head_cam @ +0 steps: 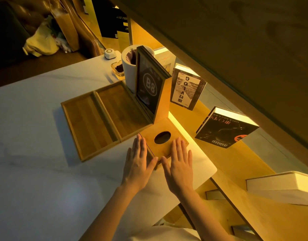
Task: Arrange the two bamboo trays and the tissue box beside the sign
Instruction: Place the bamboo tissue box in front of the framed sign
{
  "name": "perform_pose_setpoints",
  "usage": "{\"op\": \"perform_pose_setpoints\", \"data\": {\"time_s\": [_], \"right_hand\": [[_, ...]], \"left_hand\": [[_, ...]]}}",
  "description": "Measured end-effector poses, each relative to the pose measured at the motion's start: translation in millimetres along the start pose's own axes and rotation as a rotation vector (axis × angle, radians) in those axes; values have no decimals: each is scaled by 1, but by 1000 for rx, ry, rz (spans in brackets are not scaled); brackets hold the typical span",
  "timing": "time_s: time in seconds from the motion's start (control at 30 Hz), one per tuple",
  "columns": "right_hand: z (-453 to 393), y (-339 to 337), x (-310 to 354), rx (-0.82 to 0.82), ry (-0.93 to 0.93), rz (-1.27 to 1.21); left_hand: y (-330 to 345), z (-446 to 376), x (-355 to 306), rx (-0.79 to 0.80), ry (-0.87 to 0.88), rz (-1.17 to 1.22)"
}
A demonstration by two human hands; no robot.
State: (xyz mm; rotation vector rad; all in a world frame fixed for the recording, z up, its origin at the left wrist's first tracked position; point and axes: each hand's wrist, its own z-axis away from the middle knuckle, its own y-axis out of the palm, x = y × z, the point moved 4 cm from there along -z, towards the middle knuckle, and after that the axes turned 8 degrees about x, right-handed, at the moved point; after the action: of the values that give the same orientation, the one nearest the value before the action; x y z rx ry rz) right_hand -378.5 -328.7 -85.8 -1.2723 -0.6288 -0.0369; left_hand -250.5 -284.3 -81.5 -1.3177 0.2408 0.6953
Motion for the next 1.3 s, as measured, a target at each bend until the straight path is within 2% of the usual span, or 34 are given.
{"op": "perform_pose_setpoints", "data": {"time_s": [0.47,1.3], "right_hand": [[-30,-15,-16,1,5,-23],[-52,-23,-20,-61,37,-15]], "left_hand": [[-11,-33,-25,100,-33,-137],[-20,-63,-38,149,-20,-150]]}}
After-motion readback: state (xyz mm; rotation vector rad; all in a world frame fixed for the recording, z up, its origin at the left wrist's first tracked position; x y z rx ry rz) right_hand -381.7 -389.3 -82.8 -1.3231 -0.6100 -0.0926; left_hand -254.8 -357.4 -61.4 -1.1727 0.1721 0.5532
